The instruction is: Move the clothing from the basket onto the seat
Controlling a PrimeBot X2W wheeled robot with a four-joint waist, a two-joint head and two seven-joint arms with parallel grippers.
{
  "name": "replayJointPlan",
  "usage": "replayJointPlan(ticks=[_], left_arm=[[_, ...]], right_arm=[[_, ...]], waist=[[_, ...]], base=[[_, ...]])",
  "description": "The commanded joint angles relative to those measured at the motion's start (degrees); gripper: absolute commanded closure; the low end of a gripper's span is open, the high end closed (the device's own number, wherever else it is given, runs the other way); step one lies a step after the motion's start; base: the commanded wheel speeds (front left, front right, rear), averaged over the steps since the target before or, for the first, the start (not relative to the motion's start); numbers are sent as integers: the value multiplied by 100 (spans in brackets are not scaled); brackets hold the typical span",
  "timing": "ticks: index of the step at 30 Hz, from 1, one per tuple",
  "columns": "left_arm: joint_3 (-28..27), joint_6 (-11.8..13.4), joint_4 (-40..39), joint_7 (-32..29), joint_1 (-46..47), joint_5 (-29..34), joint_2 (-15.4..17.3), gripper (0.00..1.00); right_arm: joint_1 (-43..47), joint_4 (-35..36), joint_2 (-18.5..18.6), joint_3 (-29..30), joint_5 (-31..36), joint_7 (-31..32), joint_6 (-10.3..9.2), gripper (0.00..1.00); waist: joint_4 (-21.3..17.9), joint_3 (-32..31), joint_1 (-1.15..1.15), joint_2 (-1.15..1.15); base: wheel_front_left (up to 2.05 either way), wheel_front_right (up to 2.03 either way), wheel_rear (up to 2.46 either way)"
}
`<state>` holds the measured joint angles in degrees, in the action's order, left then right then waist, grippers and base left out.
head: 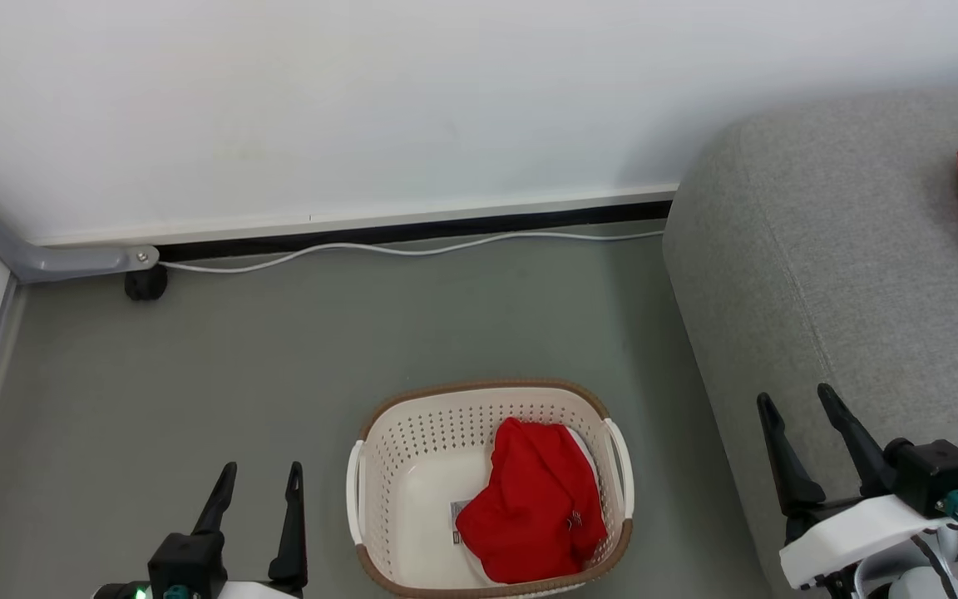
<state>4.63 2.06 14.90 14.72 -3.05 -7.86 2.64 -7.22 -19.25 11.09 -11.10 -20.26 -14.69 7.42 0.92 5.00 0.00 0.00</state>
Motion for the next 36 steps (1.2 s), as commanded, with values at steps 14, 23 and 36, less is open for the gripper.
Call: replayJointPlan(ticks=[14,23,36], left_arm=[[860,504,315,28,1265,-497,24,0],[1661,790,773,28,2337,-982,24,0],[2896,555,1895,28,3791,-1704,24,0]], right_arm=[[-812,495,433,-477,-282,-31,7,0],[-1497,860,671,-848,-442,-31,7,0],[-2375,1296,810,-1214,-494,-31,7,0]], waist=[[-17,1657,0,0],[-84,2891,0,0],[-422,4053,0,0]], base=[[0,0,0],[0,0,0],[0,0,0]])
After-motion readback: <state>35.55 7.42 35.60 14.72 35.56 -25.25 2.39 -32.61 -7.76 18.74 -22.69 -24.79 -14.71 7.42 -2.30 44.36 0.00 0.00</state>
